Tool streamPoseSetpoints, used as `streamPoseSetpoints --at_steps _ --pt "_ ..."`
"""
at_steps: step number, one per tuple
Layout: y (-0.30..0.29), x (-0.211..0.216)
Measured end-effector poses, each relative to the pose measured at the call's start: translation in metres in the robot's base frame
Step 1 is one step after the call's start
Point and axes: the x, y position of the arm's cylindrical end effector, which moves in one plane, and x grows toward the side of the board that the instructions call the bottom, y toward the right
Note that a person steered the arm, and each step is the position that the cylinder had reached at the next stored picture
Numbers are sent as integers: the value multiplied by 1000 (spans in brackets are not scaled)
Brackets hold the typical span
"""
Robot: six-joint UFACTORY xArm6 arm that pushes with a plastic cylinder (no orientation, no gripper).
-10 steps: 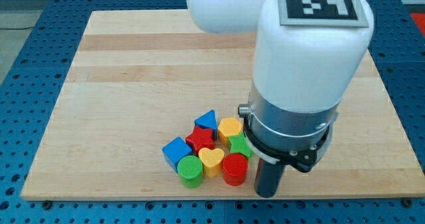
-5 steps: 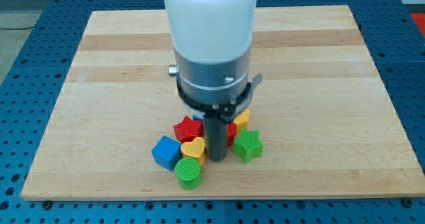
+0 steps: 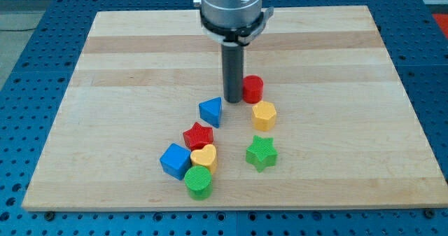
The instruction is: Move the red circle to the top right corner of the board
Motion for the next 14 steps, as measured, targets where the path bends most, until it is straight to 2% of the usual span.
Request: streamPoseSetpoints --at_steps 3,4,7,11,14 --pt "65 17" --pt "72 6" --pt "77 -102" --pt "145 -65" --pt "144 -135"
